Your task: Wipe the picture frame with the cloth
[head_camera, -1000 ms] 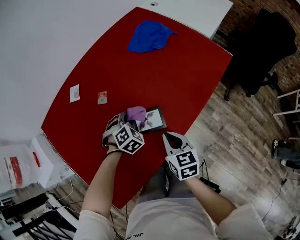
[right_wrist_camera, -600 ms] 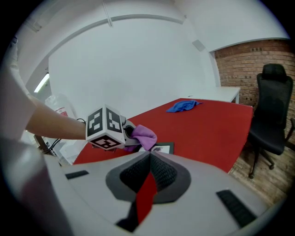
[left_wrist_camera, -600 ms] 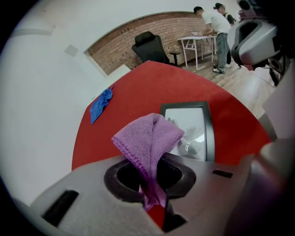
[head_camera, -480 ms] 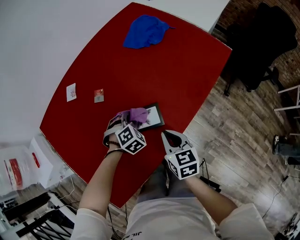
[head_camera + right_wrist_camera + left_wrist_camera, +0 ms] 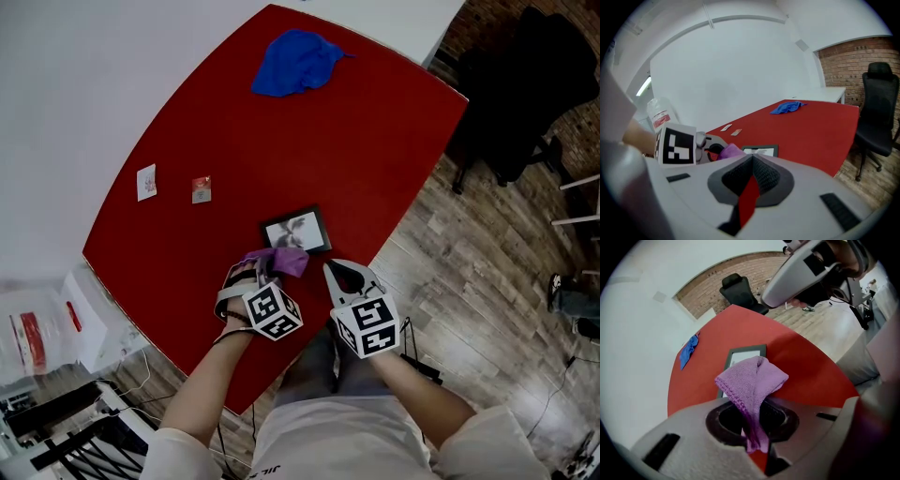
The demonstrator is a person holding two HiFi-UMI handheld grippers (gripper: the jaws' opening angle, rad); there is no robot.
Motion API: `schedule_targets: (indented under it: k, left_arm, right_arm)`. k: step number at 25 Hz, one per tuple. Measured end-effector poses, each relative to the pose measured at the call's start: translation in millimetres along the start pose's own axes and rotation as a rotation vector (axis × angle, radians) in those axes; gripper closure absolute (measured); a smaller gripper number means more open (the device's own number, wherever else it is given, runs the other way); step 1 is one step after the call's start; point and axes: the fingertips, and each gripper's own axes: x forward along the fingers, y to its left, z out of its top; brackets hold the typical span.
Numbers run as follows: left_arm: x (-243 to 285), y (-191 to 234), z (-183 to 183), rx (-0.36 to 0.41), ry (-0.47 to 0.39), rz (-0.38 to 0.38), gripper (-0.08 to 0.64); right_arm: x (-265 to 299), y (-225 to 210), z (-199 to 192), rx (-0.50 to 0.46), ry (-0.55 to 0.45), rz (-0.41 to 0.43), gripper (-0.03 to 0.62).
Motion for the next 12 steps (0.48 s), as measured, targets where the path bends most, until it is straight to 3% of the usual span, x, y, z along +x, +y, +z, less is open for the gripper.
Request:
schedule_targets:
  k: [7, 12]
  left_arm:
    - [24.7, 85.8, 7.8, -0.039, 0.061, 0.075, 0.497]
    - [46.1, 105.1, 14.1, -0.031, 0.105, 0.075, 0.497]
  right_arm:
    - [-8.3, -2.4, -12.8, 0.011, 0.012, -0.012, 0.588]
    - [-16.8, -6.6, -20.5, 0.024, 0.016, -0.024, 0.588]
